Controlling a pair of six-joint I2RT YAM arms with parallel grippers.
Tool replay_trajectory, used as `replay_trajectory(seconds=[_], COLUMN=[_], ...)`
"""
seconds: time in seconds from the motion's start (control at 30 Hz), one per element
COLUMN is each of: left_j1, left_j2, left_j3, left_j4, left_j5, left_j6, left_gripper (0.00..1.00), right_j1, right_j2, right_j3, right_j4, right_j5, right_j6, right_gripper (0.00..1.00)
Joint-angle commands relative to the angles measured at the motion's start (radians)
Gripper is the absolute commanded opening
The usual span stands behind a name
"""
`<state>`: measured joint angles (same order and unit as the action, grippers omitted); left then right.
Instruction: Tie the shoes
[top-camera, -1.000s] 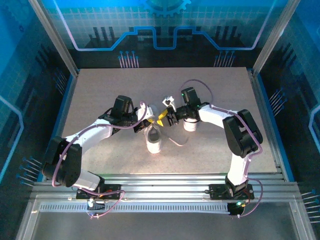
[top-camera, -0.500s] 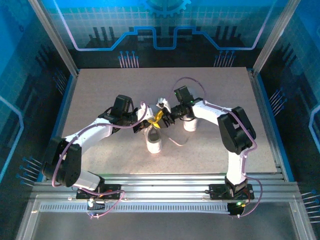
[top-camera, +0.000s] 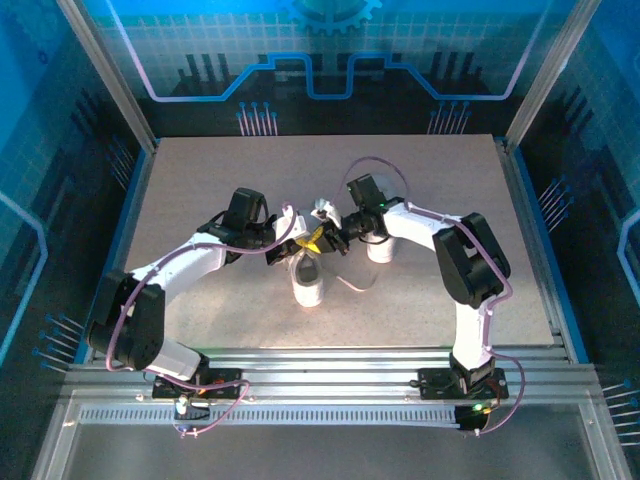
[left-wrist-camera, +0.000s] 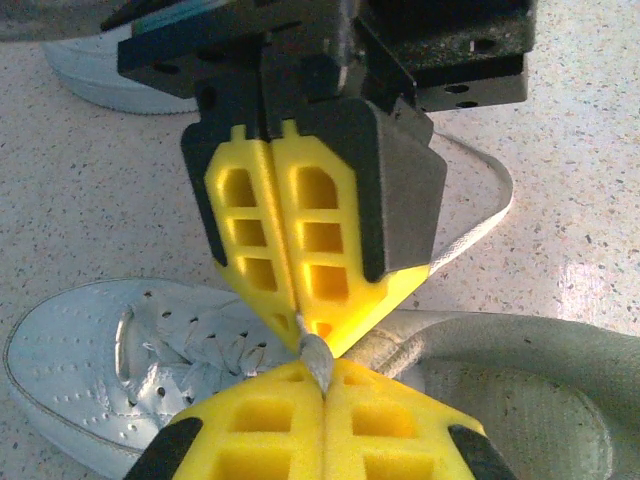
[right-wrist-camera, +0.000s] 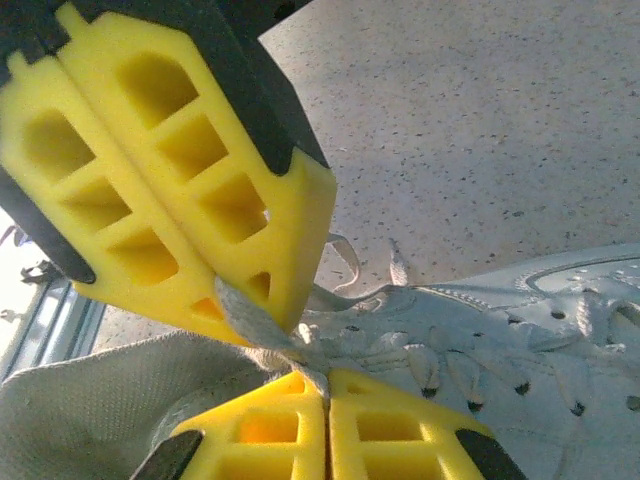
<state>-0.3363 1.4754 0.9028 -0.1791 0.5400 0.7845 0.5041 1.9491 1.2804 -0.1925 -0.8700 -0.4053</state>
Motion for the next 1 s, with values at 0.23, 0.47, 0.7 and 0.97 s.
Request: replay_trajectory(seconds=[0.23, 0.47, 0.7, 0.97], left_j1=[0.005, 0.003, -0.012, -0.013], left_j2=[0.019, -0.001, -0.012, -0.008], left_j3=[0.051, 0.048, 0.036, 0.048], left_j4=[-0.025, -0.045, -0.068, -0.103], left_j5=[0.006, 0.014, 0.023, 0.035], left_j6=[-0.017, -0.012, 0.090, 0.162], left_gripper=[0.01, 0.00, 0.00, 0.00], right_j1=[0.011, 0.020, -0.014, -0.020], right_j2=[-0.173, -0.189, -0.249, -0.236], right_j3=[-0.200, -0.174, -0.182, -0.129], right_j4=[0.192, 0.069, 0.031, 0.052], right_j5=[0.187, 0.168, 0.118, 0.085], right_j6=[0.117, 0.103, 0.075, 0.013], right_gripper=[0.04, 0.25, 0.40, 0.48])
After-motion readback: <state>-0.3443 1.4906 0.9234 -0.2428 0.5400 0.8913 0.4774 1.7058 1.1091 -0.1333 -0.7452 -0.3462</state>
